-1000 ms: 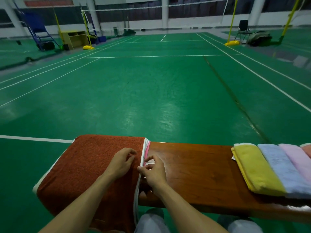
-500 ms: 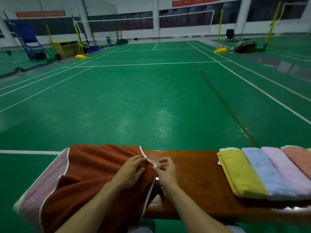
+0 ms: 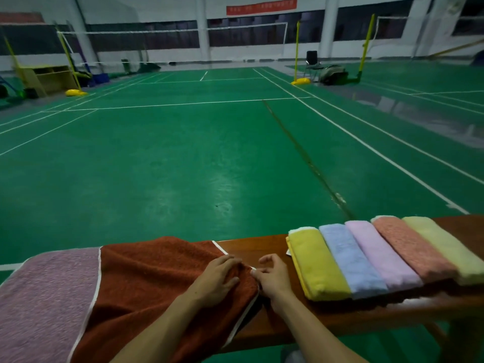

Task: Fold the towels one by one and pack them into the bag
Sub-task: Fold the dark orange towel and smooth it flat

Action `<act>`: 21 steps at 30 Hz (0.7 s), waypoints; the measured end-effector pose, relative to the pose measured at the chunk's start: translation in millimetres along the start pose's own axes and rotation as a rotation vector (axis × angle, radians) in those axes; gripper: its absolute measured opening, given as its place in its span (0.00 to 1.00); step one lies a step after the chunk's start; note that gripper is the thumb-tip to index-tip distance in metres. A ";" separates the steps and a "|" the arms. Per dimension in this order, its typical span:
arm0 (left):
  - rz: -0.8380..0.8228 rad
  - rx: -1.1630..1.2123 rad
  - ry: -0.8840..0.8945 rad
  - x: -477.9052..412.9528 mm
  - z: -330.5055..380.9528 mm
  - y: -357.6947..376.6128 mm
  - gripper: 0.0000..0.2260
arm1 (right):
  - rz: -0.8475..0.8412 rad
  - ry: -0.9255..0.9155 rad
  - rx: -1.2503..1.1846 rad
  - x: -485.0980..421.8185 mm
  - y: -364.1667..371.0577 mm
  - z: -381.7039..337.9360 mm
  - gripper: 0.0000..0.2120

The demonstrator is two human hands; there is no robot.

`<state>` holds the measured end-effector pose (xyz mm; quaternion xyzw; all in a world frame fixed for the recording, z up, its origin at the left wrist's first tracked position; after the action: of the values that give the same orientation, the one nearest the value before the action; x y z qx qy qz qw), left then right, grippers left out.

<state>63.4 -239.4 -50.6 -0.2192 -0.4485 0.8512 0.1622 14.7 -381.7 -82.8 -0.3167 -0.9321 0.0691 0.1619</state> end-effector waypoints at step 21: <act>-0.139 0.065 0.048 -32.6 44.1 9.3 0.18 | -0.260 0.028 -0.168 7.3 0.5 -4.8 0.20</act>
<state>67.5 -290.4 -28.8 -0.2024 -0.4305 0.8467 0.2385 11.2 -376.7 -76.5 -0.2068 -0.9653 -0.0350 0.1552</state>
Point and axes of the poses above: each hand's wrist, its own x-axis away from the middle knuckle, its own y-axis out of the palm, z = x × y, the point moved 9 cm from there along -x, towards the middle knuckle, and after that the axes turned 14 degrees about z, right-handed, at the moved point
